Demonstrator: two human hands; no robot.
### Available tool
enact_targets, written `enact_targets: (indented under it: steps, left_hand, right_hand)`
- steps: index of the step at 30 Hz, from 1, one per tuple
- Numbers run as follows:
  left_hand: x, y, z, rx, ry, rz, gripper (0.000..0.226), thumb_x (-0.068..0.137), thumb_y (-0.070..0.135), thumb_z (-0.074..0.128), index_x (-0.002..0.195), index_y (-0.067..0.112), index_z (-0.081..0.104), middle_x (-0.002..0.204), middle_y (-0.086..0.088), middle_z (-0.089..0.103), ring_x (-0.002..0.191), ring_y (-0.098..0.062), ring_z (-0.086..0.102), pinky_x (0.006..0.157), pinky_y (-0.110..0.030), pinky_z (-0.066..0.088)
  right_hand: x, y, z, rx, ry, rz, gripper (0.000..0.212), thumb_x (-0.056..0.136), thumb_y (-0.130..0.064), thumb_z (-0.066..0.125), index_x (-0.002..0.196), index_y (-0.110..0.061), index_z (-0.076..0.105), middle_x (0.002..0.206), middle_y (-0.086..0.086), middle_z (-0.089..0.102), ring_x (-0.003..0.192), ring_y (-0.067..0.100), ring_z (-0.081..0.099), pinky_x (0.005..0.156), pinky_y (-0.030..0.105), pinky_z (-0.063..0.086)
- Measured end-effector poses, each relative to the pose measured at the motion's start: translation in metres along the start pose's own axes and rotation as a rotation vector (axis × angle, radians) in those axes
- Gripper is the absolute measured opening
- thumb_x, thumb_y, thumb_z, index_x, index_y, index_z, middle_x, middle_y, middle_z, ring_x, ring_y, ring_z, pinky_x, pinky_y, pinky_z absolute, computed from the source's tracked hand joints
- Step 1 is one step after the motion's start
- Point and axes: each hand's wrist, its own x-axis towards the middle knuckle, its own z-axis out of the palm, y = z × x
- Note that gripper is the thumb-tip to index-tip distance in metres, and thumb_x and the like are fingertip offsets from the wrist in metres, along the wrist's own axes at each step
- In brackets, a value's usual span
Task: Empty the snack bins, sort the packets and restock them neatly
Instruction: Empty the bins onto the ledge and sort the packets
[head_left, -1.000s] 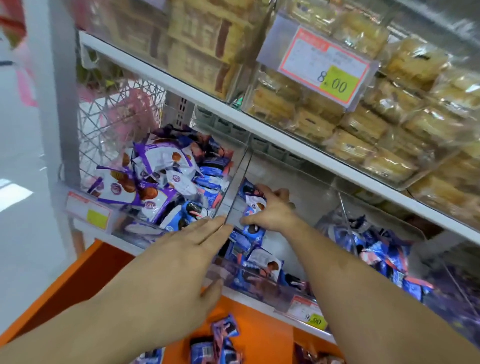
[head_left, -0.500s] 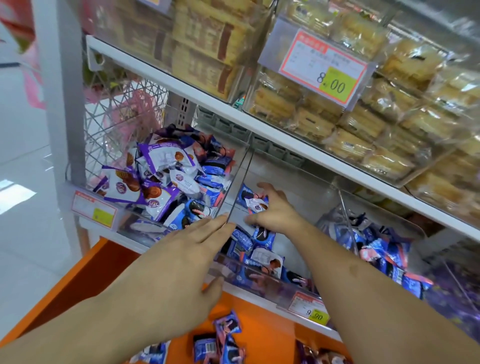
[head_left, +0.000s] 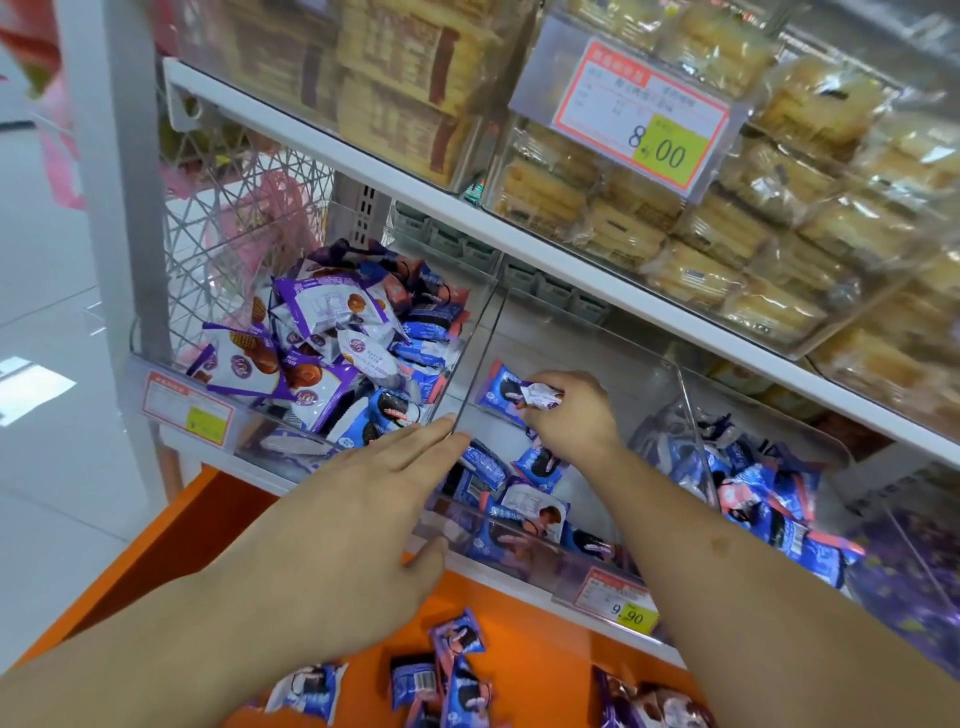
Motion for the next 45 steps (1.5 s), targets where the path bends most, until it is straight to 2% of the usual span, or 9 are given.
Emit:
enact_targets:
  steps: [7,10,13,17,21,31,38,42,45]
  left_hand:
    - [0.001,-0.01,0.014,0.02,0.189,0.019,0.082,0.102,0.048,0.051,0.162,0.043,-0.006,0.168,0.024,-0.013,0.157,-0.003,-0.009,0.118,-0.017,-0.005]
    - [-0.001,0.001,0.009,0.041,0.296,0.059,0.075,0.101,0.047,0.053,0.163,0.037,0.012,0.17,0.018,0.002,0.157,-0.009,0.004,0.124,-0.024,0.008]
    - [-0.01,0.023,0.006,-0.227,0.358,0.051,0.07,0.096,0.055,0.058,0.157,0.041,0.027,0.159,0.023,0.026,0.142,-0.002,0.036,0.109,-0.021,0.034]
    - [-0.02,0.055,0.008,-0.742,0.126,0.011,0.046,0.095,0.048,0.064,0.137,0.048,0.047,0.131,0.027,0.059,0.1,0.018,0.062,0.081,-0.004,0.047]
    - [-0.024,0.073,0.022,-0.99,0.1,-0.011,0.019,0.101,0.027,0.063,0.118,0.025,0.072,0.106,0.002,0.079,0.1,-0.013,0.075,0.09,-0.038,0.062]
    - [-0.033,0.093,0.053,-1.228,0.1,-0.2,0.03,0.102,0.013,0.062,0.129,0.026,0.063,0.116,-0.009,0.076,0.1,-0.027,0.077,0.086,-0.044,0.064]
    - [-0.029,0.101,0.076,-0.97,-0.104,-0.038,0.114,0.068,0.032,0.098,0.149,0.063,0.024,0.139,0.021,0.063,0.119,-0.012,0.068,0.099,-0.041,0.057]
    - [-0.024,0.099,0.081,-1.012,-0.039,-0.042,0.094,0.074,0.013,0.094,0.142,0.048,0.04,0.123,0.008,0.074,0.106,-0.019,0.075,0.102,-0.047,0.054]
    - [-0.022,0.093,0.083,-1.086,-0.062,-0.086,0.083,0.075,0.002,0.09,0.138,0.038,0.049,0.118,0.0,0.076,0.108,-0.023,0.074,0.099,-0.05,0.057]
  right_hand:
    - [-0.037,-0.024,-0.062,0.288,0.136,-0.001,0.033,0.082,-0.021,0.088,0.113,-0.026,0.077,0.107,-0.009,0.074,0.091,0.001,0.07,0.072,0.004,0.048]
    - [-0.092,-0.044,-0.088,0.528,0.019,0.016,0.034,0.084,-0.021,0.089,0.113,-0.032,0.077,0.118,-0.007,0.074,0.1,0.006,0.073,0.078,0.017,0.058]
    - [-0.154,-0.058,-0.106,0.543,-0.053,0.013,0.033,0.083,-0.027,0.09,0.11,-0.04,0.077,0.118,-0.012,0.074,0.104,0.008,0.073,0.08,0.032,0.064]
    - [-0.22,-0.066,-0.122,0.591,-0.129,-0.005,0.035,0.084,-0.024,0.088,0.113,-0.04,0.076,0.119,-0.022,0.071,0.11,0.0,0.069,0.083,0.025,0.062]
    - [-0.258,-0.059,-0.132,0.574,-0.154,0.008,0.041,0.086,-0.022,0.086,0.117,-0.046,0.072,0.123,-0.03,0.067,0.118,-0.008,0.062,0.095,0.022,0.056]
    - [-0.288,-0.04,-0.152,0.839,-0.156,0.137,0.045,0.09,-0.017,0.08,0.107,-0.059,0.072,0.12,-0.014,0.076,0.112,0.013,0.073,0.089,0.037,0.062]
    - [-0.292,-0.038,-0.127,0.956,-0.144,0.282,0.035,0.093,-0.029,0.08,0.115,-0.053,0.069,0.125,-0.021,0.071,0.113,0.011,0.072,0.091,0.05,0.062]
    - [-0.293,-0.04,-0.125,1.15,-0.275,0.426,0.041,0.094,-0.033,0.076,0.121,-0.059,0.058,0.098,-0.042,0.062,0.093,-0.002,0.072,0.081,0.047,0.065]
    - [-0.29,-0.032,-0.125,1.261,-0.328,0.538,0.069,0.087,-0.028,0.082,0.146,-0.043,0.049,0.131,-0.024,0.055,0.124,0.02,0.063,0.08,0.06,0.063]
